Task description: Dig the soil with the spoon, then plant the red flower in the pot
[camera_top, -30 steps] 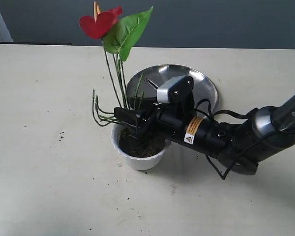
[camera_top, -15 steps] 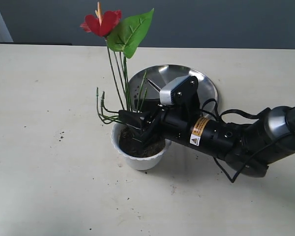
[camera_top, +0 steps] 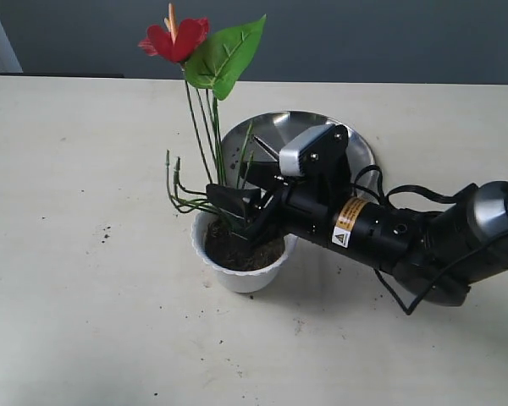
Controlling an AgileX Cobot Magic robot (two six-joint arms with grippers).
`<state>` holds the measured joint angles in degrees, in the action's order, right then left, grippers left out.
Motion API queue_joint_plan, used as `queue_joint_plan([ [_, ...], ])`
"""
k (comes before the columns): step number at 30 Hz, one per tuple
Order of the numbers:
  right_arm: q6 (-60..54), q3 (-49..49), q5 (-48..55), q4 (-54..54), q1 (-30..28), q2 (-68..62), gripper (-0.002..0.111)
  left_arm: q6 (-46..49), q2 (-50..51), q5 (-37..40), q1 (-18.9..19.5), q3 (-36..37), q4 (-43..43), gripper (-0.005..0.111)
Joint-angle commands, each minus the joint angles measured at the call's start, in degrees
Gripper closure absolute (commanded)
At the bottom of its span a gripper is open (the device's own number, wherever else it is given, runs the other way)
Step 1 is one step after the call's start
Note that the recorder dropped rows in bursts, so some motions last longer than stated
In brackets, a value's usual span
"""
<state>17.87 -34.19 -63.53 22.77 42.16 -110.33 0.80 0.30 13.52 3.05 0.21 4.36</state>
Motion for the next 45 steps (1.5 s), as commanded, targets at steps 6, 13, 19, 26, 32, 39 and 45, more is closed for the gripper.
queue_joint_plan([
  [6,-4.31,6.78,-1.63,-4.42,-0.4,5.21,0.048,-0.22,-0.3,-0.21,-0.36,-0.21,-0.33,0.106],
  [13,-4.31,15.24,-6.43,-4.74,-0.4,13.45,0.053,-0.22,-0.3,-0.21,-0.36,-0.21,-0.33,0.106],
  [19,-4.31,25.72,-6.43,-5.33,-0.4,25.38,0.083,-0.22,-0.3,-0.21,-0.36,-0.21,-0.33,0.106],
  [26,2.57,34.19,-6.43,-5.55,-0.4,42.67,0.1,-0.22,-0.3,-0.21,-0.36,-0.21,-0.33,0.106],
  [32,16.22,34.19,-4.22,-3.95,-0.4,54.23,0.1,-0.22,-0.3,-0.21,-0.36,-0.21,-0.33,0.106],
  [39,21.54,34.19,-6.43,-3.08,-0.4,63.91,0.1,-0.22,-0.3,-0.21,-0.36,-0.21,-0.33,0.106],
  [45,21.54,34.19,-6.43,-2.27,-0.4,67.14,0.1,-0.22,-0.3,-0.21,-0.36,-0.21,-0.33,0.106],
])
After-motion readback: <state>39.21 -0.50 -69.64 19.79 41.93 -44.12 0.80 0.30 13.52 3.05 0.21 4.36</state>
